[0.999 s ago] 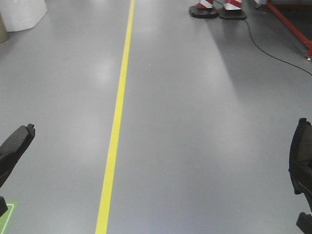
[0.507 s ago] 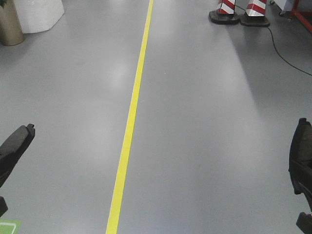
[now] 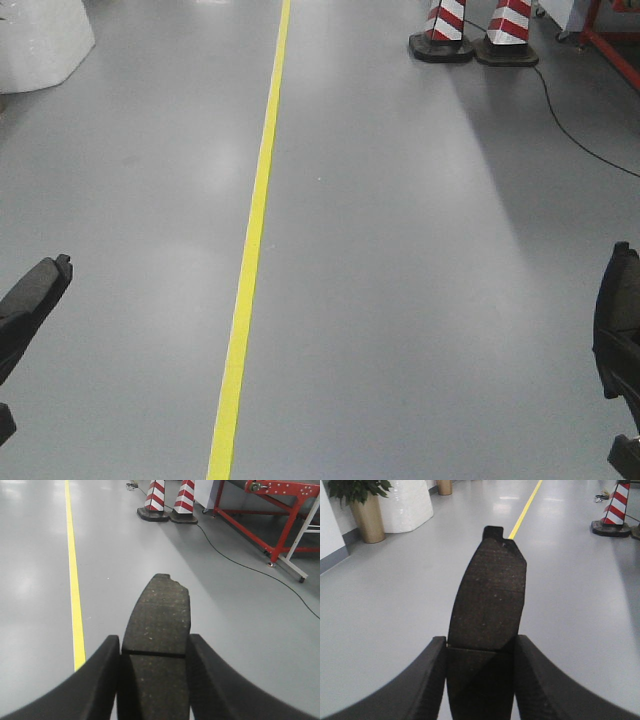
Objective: Move and align brake pads A on conveyor
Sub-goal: 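Drive along the yellow floor line toward the red-and-white cones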
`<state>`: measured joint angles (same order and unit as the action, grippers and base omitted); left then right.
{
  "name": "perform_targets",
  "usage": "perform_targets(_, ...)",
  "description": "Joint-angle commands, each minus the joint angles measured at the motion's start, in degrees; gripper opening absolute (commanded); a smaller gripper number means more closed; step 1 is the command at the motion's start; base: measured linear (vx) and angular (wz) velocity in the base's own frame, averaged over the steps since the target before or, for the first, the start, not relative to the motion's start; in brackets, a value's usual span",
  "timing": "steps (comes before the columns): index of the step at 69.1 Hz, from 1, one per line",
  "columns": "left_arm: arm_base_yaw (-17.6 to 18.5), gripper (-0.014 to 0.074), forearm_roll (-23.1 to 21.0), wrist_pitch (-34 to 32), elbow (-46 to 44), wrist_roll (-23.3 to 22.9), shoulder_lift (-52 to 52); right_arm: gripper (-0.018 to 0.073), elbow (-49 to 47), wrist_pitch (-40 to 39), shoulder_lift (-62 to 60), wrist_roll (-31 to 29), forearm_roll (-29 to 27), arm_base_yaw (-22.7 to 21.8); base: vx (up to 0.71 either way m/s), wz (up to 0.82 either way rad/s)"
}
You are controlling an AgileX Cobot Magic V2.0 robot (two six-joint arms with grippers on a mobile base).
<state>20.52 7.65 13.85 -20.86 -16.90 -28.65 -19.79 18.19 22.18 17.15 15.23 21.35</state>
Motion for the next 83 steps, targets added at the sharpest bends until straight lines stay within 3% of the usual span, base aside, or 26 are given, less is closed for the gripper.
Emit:
perform_targets(1,0.1,0.0108,0.1,-5.7,-1.8,-0.1,-0.2,0.0003,-1.7,-5.5,0.1,-0.1,1.2,-0.1,0.51,-0.10)
perform_targets(83,0.1,0.0108,0.1,-5.7,-1.8,-0.1,-0.2,0.0003,-1.7,-5.5,0.1,-0.1,1.2,-0.1,0.56,-0.03)
